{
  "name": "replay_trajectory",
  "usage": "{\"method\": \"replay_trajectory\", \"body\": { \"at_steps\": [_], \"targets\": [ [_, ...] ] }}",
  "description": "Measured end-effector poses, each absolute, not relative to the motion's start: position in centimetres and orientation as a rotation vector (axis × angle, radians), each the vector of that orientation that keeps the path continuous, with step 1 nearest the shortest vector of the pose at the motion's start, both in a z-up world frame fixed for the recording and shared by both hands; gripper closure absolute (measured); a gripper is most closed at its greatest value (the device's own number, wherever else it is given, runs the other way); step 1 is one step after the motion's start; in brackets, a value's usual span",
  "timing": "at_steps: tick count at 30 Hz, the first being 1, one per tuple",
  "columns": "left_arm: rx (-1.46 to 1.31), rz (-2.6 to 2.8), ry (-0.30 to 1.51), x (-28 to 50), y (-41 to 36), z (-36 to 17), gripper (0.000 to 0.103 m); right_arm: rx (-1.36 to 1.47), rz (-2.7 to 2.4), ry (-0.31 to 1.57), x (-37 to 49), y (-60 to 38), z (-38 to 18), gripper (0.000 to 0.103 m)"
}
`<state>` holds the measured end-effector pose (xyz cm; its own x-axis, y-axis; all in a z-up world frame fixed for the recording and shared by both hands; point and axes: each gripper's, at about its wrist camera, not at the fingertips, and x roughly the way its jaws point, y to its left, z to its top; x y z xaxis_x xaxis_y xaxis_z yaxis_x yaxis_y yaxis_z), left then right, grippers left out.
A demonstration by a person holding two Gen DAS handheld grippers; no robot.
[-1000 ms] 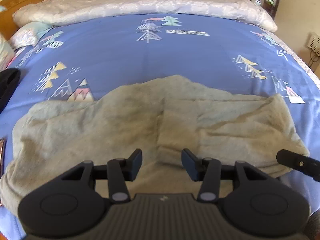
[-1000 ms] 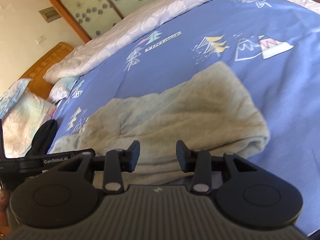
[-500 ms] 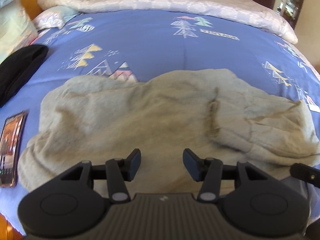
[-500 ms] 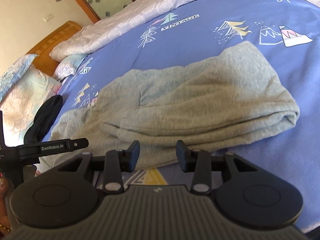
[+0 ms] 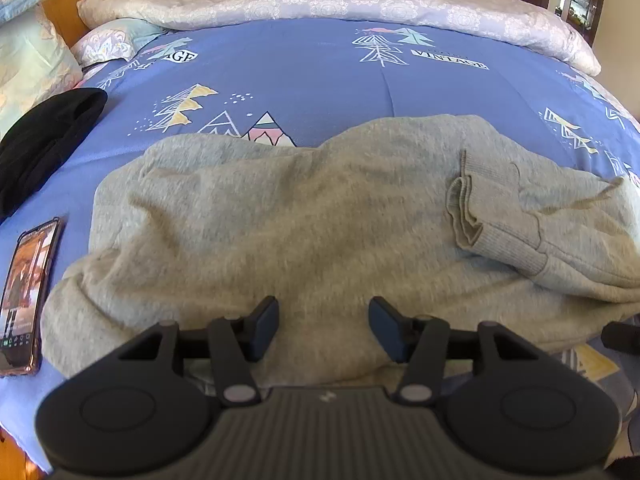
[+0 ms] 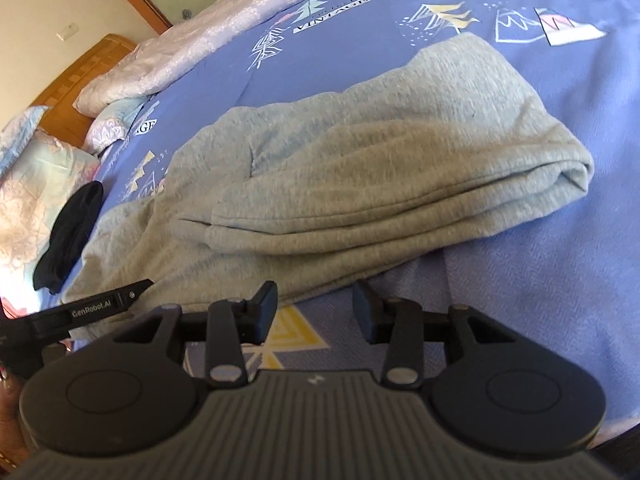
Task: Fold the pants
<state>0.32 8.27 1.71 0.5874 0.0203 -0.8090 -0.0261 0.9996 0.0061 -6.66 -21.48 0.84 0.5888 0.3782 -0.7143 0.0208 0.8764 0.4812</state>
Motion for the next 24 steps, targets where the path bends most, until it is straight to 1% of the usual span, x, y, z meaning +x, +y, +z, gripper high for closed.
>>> {"method": "replay_trajectory", "body": {
  "at_steps": [4, 10, 13, 16, 18, 20, 21, 24],
  "targets": [
    [-0.019, 0.026, 0.946, 0.3, 8.4, 1.8, 0.051, 0.44, 0.215, 0.922, -6.7, -21.0, 0.9, 0.058],
    [0.004, 0.039, 0.953, 0.4, 8.0, 1.8, 0.051, 0.463, 0.217, 0.909, -7.0, -21.5, 1.1, 0.057],
    [0.006, 0.043, 0.959, 0.5, 7.8, 1.9, 0.049, 0.491, 0.216, 0.861, -7.5, -22.2, 2.0, 0.057],
    [-0.001, 0.041, 0.963, 0.4, 7.7, 2.2, 0.045, 0.539, 0.187, 0.769, -8.0, -24.5, 3.1, 0.056],
    [-0.02, 0.034, 0.961, 0.3, 7.8, 2.6, 0.041, 0.577, 0.135, 0.712, -8.3, -26.6, 3.5, 0.053],
    [-0.043, 0.025, 0.957, 0.2, 7.8, 3.0, 0.041, 0.615, 0.069, 0.674, -8.6, -29.0, 3.4, 0.052],
    [-0.055, 0.021, 0.955, 0.2, 7.9, 3.3, 0.041, 0.633, 0.037, 0.664, -8.8, -30.1, 3.2, 0.049],
    [-0.096, 0.007, 0.943, 0.2, 8.0, 4.3, 0.041, 0.668, -0.04, 0.667, -8.9, -32.6, 2.2, 0.048]
  ]
}}
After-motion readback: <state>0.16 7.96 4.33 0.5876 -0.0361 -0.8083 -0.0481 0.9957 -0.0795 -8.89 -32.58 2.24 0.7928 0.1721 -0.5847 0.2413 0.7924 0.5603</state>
